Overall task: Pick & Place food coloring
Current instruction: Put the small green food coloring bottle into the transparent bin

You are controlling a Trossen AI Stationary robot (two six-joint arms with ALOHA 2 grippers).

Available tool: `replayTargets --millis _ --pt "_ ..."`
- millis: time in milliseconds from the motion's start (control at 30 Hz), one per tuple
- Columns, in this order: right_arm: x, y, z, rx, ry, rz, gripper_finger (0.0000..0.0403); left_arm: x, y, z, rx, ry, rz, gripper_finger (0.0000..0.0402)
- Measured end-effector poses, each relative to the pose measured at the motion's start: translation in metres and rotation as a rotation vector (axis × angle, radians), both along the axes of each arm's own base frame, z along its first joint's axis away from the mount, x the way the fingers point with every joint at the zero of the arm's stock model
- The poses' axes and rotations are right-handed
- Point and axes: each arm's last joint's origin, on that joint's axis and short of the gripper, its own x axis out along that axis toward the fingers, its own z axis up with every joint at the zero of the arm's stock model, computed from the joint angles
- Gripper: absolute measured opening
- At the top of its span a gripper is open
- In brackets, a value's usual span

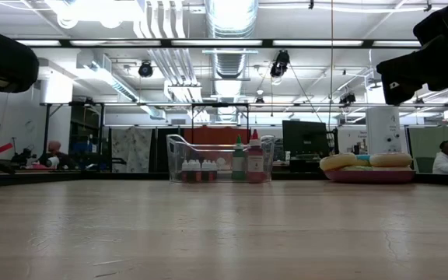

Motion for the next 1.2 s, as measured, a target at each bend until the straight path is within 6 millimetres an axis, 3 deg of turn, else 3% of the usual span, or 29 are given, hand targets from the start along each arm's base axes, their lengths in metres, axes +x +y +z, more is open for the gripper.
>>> replayTargets --millis 400,600,1200 --pt "0.000 0.000 0.000 0.000 0.000 0.000 0.0008 0.008 0.009 0.001 0.001 0.000 0.011 0.0050" --pt "0.000 0.000 0.000 0.000 -0.001 0.000 0.0008 0.015 0.022 0.015 0.004 0.014 -0.004 0.0050" --pt "0.000 0.000 0.000 0.000 0.000 0.000 0.0009 0.065 0.136 0.089 0.024 0.008 0.278 0.0049"
